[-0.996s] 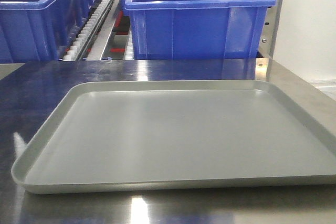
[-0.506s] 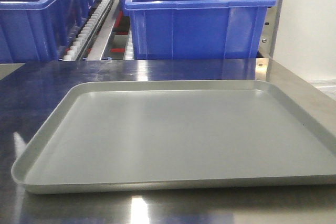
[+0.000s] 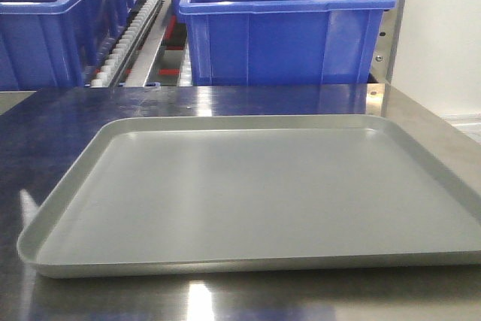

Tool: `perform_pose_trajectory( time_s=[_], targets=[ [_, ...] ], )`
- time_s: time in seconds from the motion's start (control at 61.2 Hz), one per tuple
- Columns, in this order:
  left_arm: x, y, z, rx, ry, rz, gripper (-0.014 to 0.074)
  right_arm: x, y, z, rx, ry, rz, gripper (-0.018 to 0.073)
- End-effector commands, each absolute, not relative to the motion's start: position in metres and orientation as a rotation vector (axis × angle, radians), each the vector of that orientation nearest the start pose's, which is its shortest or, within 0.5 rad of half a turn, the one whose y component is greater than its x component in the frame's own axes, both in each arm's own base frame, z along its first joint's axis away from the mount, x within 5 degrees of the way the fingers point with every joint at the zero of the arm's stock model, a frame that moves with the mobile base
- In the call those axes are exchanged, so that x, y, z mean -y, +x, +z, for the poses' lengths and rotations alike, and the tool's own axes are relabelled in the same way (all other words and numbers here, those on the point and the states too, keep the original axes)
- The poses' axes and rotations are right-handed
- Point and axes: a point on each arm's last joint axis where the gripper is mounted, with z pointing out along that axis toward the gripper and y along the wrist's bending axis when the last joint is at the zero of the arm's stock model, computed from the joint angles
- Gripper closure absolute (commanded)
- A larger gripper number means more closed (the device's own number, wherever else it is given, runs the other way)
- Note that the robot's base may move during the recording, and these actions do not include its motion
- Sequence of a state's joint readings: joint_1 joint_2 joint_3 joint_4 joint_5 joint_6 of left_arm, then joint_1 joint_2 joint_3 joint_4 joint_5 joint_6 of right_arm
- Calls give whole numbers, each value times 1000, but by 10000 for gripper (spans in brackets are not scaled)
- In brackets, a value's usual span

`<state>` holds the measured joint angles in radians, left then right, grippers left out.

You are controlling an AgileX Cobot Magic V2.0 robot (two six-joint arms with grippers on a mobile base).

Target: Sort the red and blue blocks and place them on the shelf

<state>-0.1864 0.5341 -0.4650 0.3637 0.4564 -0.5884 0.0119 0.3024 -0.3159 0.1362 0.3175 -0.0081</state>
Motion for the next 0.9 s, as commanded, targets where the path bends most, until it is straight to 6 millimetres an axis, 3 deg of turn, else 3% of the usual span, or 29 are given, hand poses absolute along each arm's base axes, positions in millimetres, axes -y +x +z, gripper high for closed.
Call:
perform_pose_trajectory(
  time_s=[0.0,0.882],
  targets=[
    [8,112,306,-1882,-148,-158,475,-3,79,289,-1678,68,117,510],
    [8,112,306,-1882,-148,-158,475,-3,79,289,-1678,68,117,510]
  ],
)
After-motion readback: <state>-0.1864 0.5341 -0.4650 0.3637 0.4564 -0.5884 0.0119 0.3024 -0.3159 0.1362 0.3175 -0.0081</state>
